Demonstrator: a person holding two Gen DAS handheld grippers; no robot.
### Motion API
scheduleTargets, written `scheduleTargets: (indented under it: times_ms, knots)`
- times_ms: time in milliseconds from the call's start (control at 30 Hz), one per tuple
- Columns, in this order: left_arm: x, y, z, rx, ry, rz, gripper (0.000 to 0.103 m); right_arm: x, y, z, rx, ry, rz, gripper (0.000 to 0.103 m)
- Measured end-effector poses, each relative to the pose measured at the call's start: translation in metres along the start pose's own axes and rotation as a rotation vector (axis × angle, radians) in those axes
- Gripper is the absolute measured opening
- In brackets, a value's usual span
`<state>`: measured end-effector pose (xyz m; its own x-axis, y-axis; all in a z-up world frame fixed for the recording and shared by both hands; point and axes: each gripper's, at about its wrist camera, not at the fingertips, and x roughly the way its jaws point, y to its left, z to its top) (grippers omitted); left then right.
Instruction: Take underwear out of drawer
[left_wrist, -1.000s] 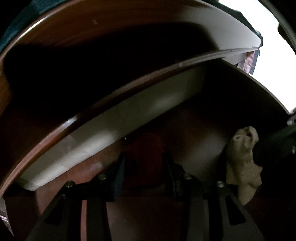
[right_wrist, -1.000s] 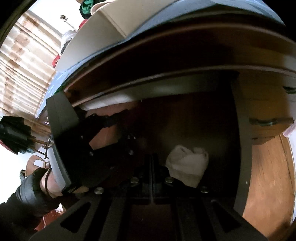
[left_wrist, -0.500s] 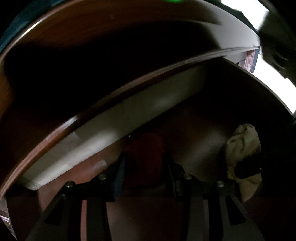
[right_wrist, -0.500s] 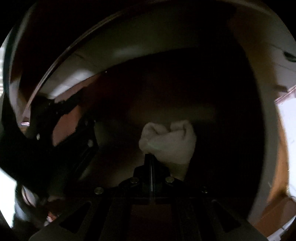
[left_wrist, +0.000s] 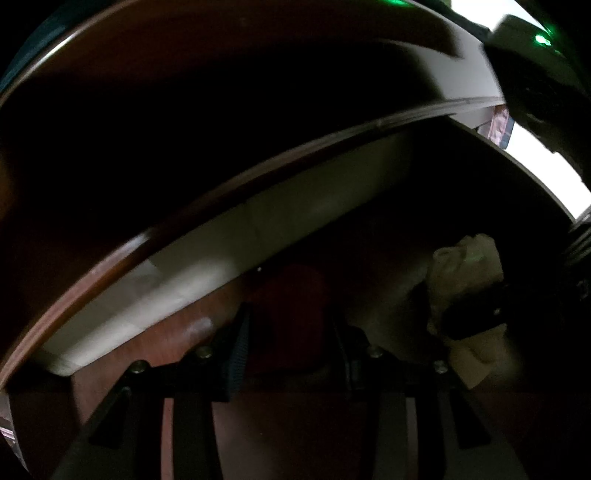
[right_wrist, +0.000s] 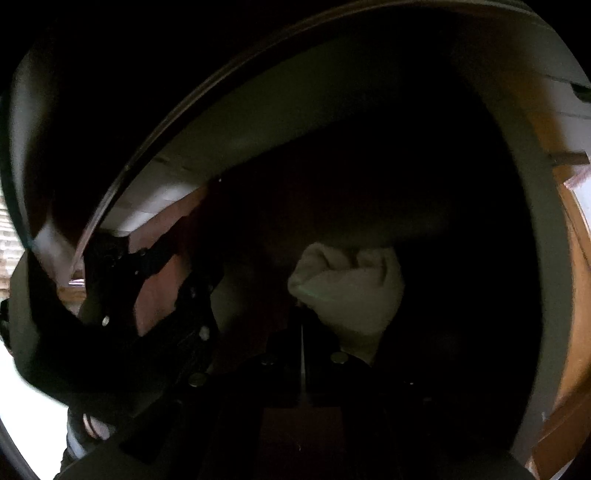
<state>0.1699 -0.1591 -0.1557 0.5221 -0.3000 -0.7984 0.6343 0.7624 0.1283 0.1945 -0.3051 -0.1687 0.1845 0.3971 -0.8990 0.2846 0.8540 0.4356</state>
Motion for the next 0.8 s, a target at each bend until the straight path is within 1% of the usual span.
scheduleTargets:
  times_ms: [67,167,233,333,367,433,533,600,633,700,733,767,800]
  knots:
    - [-0.001,0.001,0.000,-0.002,0.000,-0.001,0.039,0.003,0.003,0.004,-0.013,0.011,-0.011,0.003]
    - [0.000,0.001,-0.001,-0.001,0.000,-0.001,0.039,-0.003,0.011,0.002,-0.031,-0.023,-0.030,0.003]
    - [0.000,0.001,-0.001,-0.001,0.001,-0.001,0.039,-0.013,0.006,0.000,-0.023,-0.044,-0.036,0.003]
    - [0.000,0.003,-0.002,-0.002,0.001,-0.002,0.039,-0.012,-0.003,0.001,-0.017,-0.033,-0.058,0.003]
    - [0.000,0.004,-0.002,-0.001,-0.011,0.004,0.039,-0.008,-0.004,0.002,-0.007,-0.022,-0.054,0.003]
    - [-0.001,0.006,-0.003,-0.003,-0.010,0.002,0.039,0.001,-0.007,0.003,0.018,0.000,-0.031,0.003]
    - [-0.001,0.007,-0.004,-0.004,-0.011,0.002,0.039,0.008,-0.012,0.002,0.058,0.014,0.032,0.004]
    - [-0.002,0.008,-0.004,-0.008,-0.010,-0.002,0.040,0.006,-0.019,0.001,0.106,0.015,0.065,0.004]
    - [-0.002,0.009,-0.004,-0.009,-0.010,-0.003,0.040,0.003,-0.022,-0.002,0.118,0.020,0.062,0.005]
    - [-0.003,0.010,-0.005,-0.011,-0.009,-0.004,0.040,-0.009,-0.018,-0.010,0.058,-0.010,0.021,0.006]
    - [-0.004,0.011,-0.005,-0.011,-0.009,-0.004,0.040,-0.015,-0.016,-0.015,0.039,-0.026,0.015,0.007]
    - [-0.005,0.011,-0.006,-0.011,-0.009,-0.004,0.040,-0.024,-0.016,-0.019,0.030,-0.042,0.022,0.016]
    - [-0.005,0.012,-0.006,-0.011,-0.009,-0.004,0.040,-0.031,-0.017,-0.023,0.027,-0.055,0.030,0.043]
